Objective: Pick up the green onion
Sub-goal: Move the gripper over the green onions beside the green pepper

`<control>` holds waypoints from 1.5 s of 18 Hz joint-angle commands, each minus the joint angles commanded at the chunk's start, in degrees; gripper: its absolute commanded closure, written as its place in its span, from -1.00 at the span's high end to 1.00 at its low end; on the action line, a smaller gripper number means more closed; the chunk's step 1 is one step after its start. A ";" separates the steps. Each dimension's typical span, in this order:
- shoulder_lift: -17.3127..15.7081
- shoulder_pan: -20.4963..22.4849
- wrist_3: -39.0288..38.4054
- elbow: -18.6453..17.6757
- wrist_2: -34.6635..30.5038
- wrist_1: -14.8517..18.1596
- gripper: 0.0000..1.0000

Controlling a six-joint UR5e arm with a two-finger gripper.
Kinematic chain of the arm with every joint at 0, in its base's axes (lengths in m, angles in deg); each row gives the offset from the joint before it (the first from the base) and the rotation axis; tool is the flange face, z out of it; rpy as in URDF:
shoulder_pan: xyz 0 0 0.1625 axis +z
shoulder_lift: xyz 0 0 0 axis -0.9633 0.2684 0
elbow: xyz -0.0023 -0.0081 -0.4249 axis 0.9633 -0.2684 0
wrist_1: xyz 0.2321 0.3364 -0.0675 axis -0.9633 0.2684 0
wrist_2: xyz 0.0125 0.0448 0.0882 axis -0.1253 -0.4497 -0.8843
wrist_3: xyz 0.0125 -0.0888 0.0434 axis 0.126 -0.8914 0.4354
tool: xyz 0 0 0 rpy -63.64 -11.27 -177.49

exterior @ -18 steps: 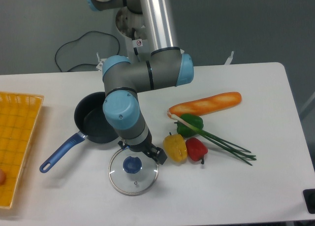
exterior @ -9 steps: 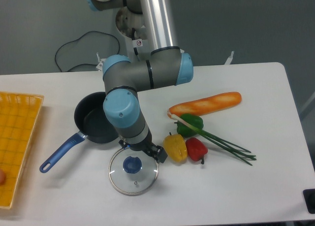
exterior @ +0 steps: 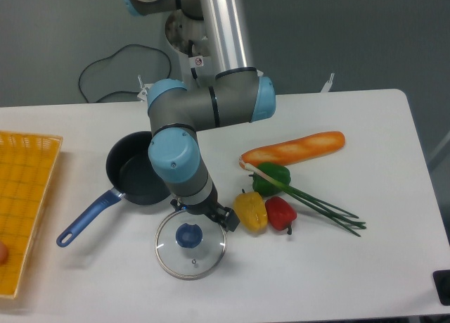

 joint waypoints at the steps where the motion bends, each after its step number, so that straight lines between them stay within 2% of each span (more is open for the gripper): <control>1: 0.00 0.00 1.60 0.00 -0.09 0.00 0.97; 4: -0.26 0.52 3.36 0.00 -0.09 0.00 0.96; 6: -0.61 1.32 11.86 -0.17 -0.18 0.18 0.95; 7: -1.05 1.93 15.29 -1.39 -0.18 0.18 0.95; 11: -1.67 3.07 24.53 -2.64 -0.27 0.53 0.95; 13: -1.59 4.48 30.94 -2.46 1.74 0.44 0.95; 15: -1.76 5.53 34.20 -2.55 4.12 0.79 0.93; 17: -2.72 7.29 37.20 -2.72 5.71 3.59 0.93; 18: -3.77 8.51 38.86 -2.72 5.80 6.48 0.93; 20: -5.26 10.10 42.29 -2.81 6.06 8.96 0.94; 25: -6.06 12.21 49.24 -3.86 6.33 10.11 0.92; 27: -6.15 12.74 51.27 -5.97 7.11 9.67 0.92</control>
